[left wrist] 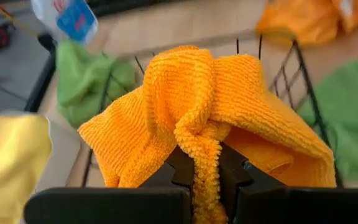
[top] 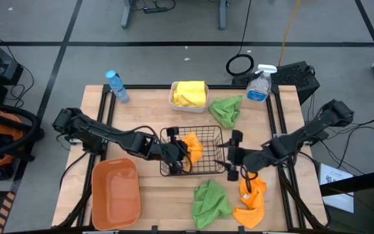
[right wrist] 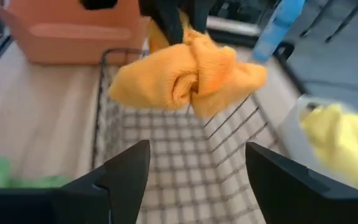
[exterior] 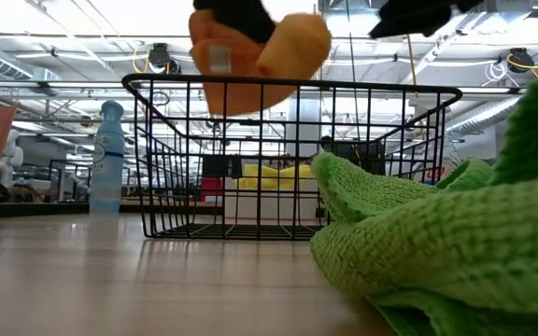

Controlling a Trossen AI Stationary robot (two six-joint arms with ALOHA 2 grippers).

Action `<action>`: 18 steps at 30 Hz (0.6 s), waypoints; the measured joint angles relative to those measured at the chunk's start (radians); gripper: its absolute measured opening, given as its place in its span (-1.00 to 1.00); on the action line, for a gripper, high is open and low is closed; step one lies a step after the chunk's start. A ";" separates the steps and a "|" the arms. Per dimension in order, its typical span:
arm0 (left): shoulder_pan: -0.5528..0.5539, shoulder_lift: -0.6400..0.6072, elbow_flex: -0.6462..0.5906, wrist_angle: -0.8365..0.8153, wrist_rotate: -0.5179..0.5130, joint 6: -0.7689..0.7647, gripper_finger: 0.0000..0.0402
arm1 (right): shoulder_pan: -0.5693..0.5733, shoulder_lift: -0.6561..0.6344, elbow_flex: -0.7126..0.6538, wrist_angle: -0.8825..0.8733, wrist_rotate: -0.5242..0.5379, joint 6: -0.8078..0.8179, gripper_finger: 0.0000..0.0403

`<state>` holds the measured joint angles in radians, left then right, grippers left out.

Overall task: Sort microfiber towel by color & place in baskets
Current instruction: Put the left orange microfiber cloth into the black wire basket

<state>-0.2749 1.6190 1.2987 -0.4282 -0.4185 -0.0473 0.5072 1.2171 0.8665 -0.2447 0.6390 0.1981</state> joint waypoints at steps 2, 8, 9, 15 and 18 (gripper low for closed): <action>0.001 0.022 0.000 -0.024 0.000 -0.016 -0.87 | 0.024 -0.017 0.000 -0.047 -0.027 0.071 0.26; 0.017 0.081 0.000 -0.022 -0.001 -0.053 -0.86 | 0.113 -0.030 0.000 -0.186 -0.073 0.268 0.26; 0.021 0.090 0.000 -0.023 -0.001 -0.055 -0.84 | 0.126 -0.030 0.000 -0.212 -0.073 0.309 0.26; 0.048 0.134 -0.001 -0.033 -0.010 -0.128 -0.59 | 0.211 -0.030 0.000 -0.367 -0.085 0.565 0.26; 0.054 0.137 -0.001 -0.049 -0.012 -0.139 -0.40 | 0.248 -0.030 0.000 -0.408 -0.106 0.681 0.26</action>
<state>-0.2207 1.7565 1.2976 -0.4776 -0.4309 -0.1860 0.7552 1.1873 0.8665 -0.6528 0.5334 0.8793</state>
